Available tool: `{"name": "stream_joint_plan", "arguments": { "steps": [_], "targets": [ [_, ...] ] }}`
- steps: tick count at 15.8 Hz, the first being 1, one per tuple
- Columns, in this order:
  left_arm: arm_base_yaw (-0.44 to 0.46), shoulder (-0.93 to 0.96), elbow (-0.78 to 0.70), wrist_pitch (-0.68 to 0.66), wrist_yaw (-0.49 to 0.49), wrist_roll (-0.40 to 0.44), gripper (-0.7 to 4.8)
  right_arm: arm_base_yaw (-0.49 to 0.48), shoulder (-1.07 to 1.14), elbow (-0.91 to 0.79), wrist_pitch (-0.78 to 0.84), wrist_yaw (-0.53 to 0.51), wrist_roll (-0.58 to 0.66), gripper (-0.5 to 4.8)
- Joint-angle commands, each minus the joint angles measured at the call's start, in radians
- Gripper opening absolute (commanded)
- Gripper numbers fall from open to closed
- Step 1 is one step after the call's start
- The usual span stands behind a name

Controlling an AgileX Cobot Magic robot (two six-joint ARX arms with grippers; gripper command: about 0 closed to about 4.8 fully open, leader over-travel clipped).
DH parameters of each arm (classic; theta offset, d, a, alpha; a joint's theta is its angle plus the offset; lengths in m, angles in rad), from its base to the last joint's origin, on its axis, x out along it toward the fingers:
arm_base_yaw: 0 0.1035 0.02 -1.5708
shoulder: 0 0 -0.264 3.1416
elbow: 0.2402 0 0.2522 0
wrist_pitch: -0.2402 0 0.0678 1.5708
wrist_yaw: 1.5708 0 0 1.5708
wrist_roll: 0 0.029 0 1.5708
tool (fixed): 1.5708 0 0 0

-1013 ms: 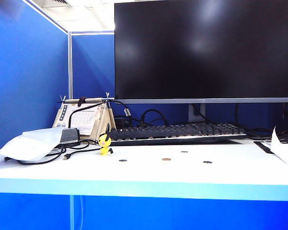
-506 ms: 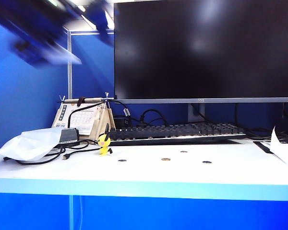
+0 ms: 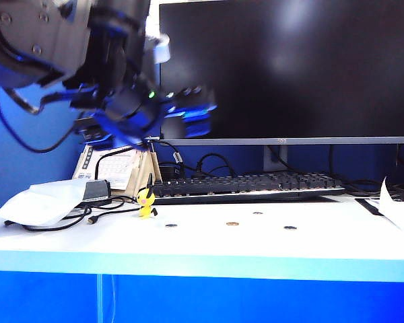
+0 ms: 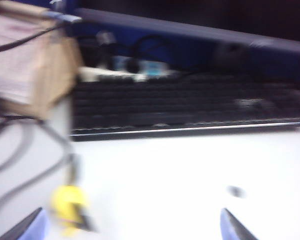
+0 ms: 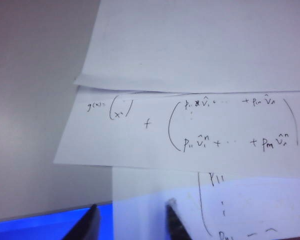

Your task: Pick up the doll and place it on the similarly colored coin.

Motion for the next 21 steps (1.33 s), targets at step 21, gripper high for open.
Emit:
{"name": "stream_joint_plan", "arguments": {
  "steps": [21],
  "targets": [
    [0.159,0.274,0.180,0.002,0.076,0.048,3.51,0.000,-0.002,0.003,0.013,0.002,0.003,1.71]
  ]
}}
